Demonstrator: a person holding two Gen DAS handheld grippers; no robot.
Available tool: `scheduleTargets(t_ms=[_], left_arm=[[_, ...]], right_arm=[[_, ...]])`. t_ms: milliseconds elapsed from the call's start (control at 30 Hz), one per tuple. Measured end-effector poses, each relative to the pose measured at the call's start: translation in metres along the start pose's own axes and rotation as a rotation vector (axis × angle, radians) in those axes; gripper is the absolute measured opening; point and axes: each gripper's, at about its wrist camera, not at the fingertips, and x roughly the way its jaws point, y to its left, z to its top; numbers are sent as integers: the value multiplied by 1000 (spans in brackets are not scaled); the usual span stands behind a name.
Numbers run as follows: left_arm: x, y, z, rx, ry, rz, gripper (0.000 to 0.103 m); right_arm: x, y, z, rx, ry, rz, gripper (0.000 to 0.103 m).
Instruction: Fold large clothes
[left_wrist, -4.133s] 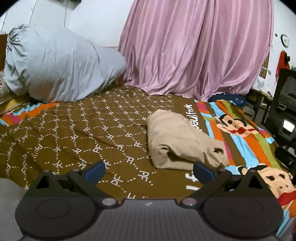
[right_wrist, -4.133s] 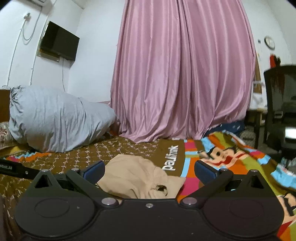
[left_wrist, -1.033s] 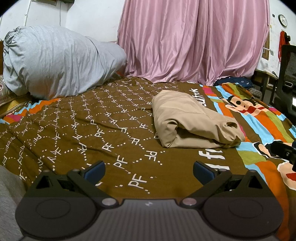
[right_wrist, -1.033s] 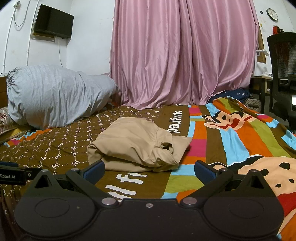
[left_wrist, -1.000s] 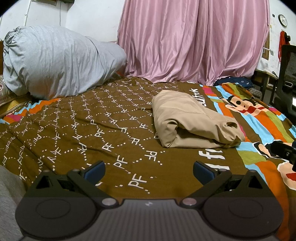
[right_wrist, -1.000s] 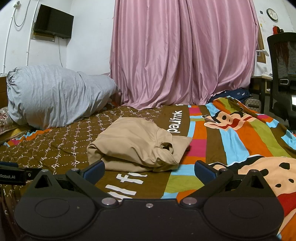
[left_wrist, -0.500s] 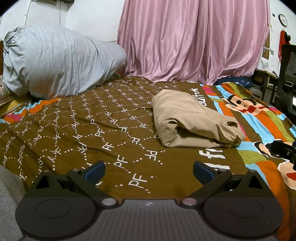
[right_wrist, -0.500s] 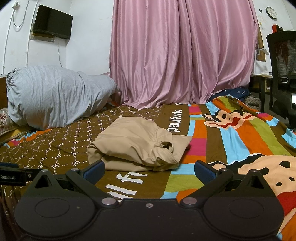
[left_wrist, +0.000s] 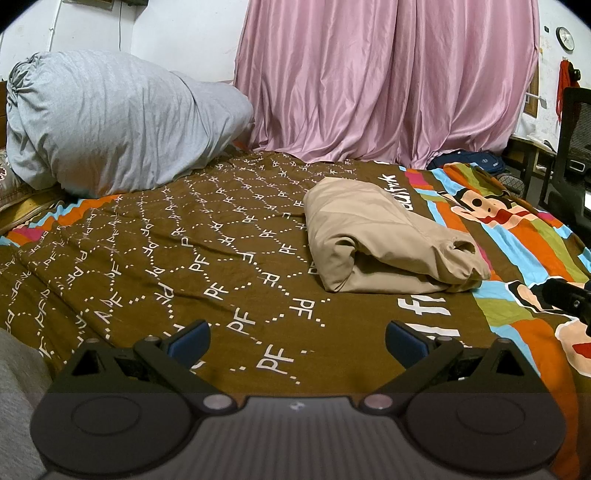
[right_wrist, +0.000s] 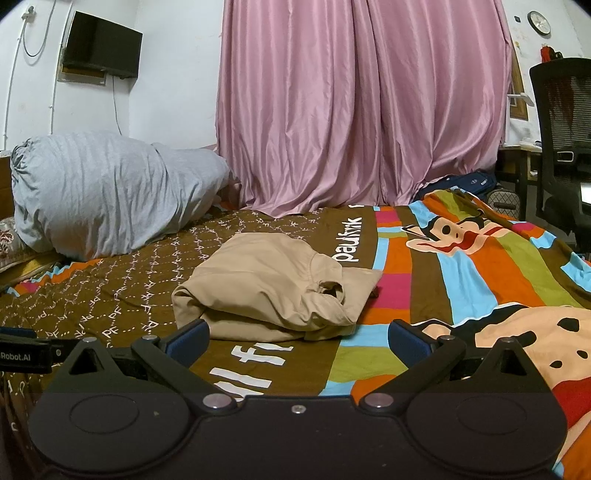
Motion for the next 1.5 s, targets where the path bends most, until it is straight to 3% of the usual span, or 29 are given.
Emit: scheduleTargets(t_ms=[933, 1500], left_arm=[[-3, 4, -6, -5, -12, -13, 103], [-9, 6, 5, -1, -17, 33, 103]], right_arm=[[-2, 7, -1, 22, 7, -9, 102], [0, 5, 0, 26, 10, -10, 102]])
